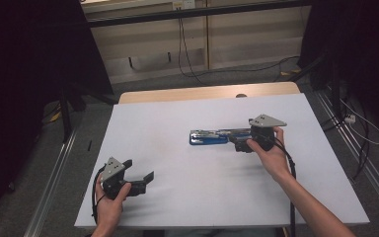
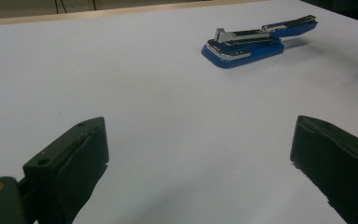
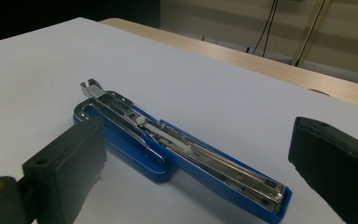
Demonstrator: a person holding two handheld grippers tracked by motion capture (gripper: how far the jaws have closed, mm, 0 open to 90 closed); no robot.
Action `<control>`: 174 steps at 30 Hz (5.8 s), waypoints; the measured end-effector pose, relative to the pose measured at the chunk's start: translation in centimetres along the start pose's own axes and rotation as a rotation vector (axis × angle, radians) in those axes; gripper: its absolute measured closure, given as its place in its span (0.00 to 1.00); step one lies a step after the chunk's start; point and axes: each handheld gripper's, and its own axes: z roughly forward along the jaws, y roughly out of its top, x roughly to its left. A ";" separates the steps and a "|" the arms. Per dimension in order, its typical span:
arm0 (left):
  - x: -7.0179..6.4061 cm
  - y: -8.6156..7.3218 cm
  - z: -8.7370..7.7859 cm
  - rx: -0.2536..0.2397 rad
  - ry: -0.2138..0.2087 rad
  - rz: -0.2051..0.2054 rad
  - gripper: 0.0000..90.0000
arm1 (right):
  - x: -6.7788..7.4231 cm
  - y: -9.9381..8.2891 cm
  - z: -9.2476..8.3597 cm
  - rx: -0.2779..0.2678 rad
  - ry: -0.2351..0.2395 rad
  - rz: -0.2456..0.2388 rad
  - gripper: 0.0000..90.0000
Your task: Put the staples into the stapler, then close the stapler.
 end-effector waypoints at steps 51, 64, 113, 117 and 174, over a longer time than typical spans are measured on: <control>-0.6 1.0 1.2 -0.018 -0.034 0.026 0.05 | -0.8 -3.5 -4.4 -0.051 -0.082 0.060 0.06; -1.1 1.5 2.6 -0.047 -0.021 0.039 0.05 | -1.1 -4.3 -4.8 -0.050 -0.053 0.084 0.35; -3.5 6.2 12.8 -0.006 -0.074 0.107 0.11 | -1.8 -4.4 -3.8 0.024 -0.040 0.015 1.00; -3.3 6.8 13.6 -0.002 -0.070 0.081 0.15 | -2.0 -4.4 -3.8 0.026 -0.044 0.020 1.00; -4.4 6.6 19.0 0.173 -0.135 0.164 1.00 | -2.2 -3.8 -1.3 0.110 -0.001 0.008 1.00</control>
